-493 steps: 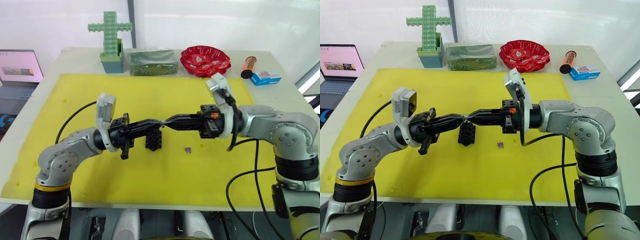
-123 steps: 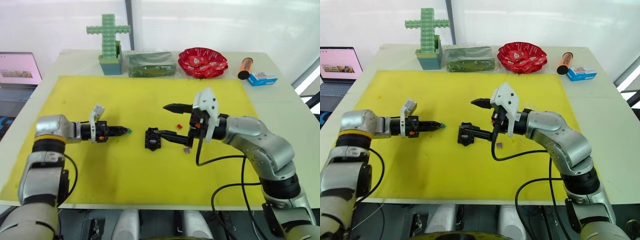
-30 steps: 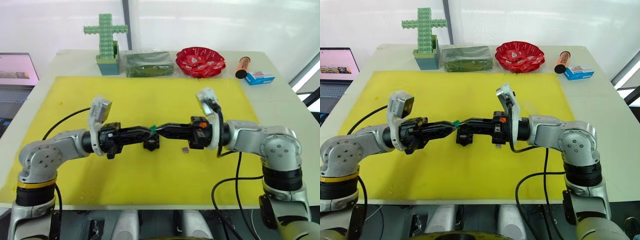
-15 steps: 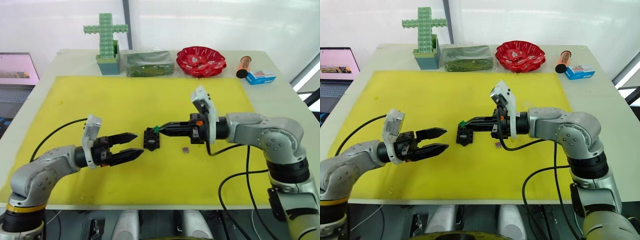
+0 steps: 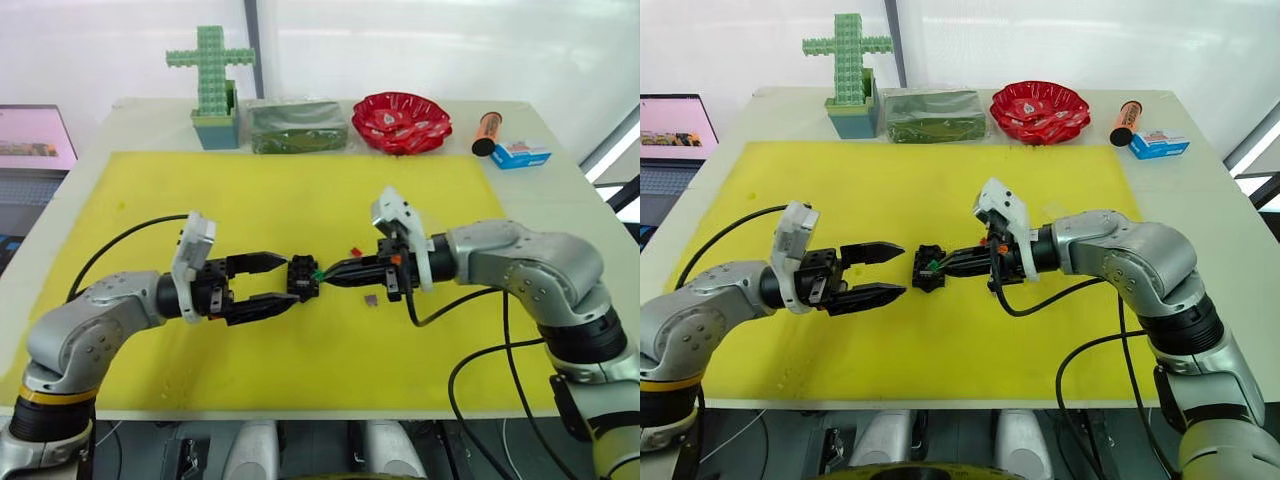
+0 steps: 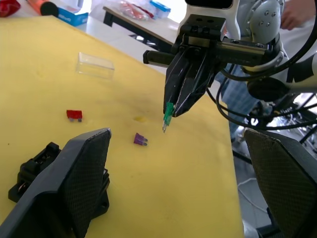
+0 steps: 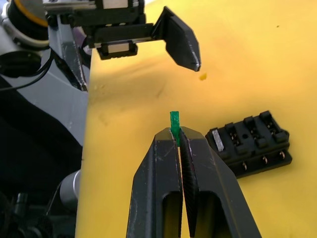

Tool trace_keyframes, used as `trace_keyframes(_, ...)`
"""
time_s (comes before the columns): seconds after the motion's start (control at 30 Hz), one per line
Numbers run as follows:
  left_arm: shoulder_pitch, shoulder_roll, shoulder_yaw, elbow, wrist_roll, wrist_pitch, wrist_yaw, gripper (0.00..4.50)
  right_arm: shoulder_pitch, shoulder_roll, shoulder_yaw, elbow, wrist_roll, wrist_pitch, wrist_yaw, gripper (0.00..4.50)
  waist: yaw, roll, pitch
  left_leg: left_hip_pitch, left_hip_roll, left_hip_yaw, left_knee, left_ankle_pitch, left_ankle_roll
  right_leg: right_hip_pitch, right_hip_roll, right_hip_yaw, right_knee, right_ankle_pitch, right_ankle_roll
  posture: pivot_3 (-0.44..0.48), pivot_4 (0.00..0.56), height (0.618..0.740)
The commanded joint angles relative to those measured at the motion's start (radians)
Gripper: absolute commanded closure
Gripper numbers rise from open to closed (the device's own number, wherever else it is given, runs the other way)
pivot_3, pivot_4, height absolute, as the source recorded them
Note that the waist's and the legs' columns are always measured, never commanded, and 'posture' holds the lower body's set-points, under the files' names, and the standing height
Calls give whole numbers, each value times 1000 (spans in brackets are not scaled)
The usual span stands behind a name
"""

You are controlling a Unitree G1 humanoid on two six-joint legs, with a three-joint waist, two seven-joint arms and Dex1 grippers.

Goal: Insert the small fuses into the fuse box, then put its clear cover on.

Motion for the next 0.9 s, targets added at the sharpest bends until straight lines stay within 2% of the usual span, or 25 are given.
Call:
trace_keyframes(0.03, -41, 11, -28, 13, 22, -23, -54, 970, -4, -6, -21, -42, 0, -10, 25, 4500, 0, 0, 0, 0, 0, 0, 0, 0, 0, 0, 0, 0, 0, 0, 0, 0, 150, 740)
trace_keyframes(0.1, -56, 14, -44, 18, 30, -19, -70, 1671, -2, -3, -25, -50, 1, -5, 26, 4500, 0, 0, 0, 0, 0, 0, 0, 0, 0, 0, 0, 0, 0, 0, 0, 0, 150, 740)
trace_keyframes(0.47, -83, 6, -87, 56, 83, -37, -116, 1671, 15, 2, -39, -81, 2, 11, 15, 4500, 1, 0, 0, 0, 0, 0, 0, 0, 0, 0, 0, 0, 0, 0, 0, 0, 150, 740)
trace_keyframes(0.9, 11, 81, -38, -5, 34, -21, -174, 1671, 82, -81, -12, -92, -24, 2, 97, 4500, 1, 0, 0, 0, 0, 0, 0, 0, 0, 0, 0, 0, 0, 0, 0, 0, 150, 740)
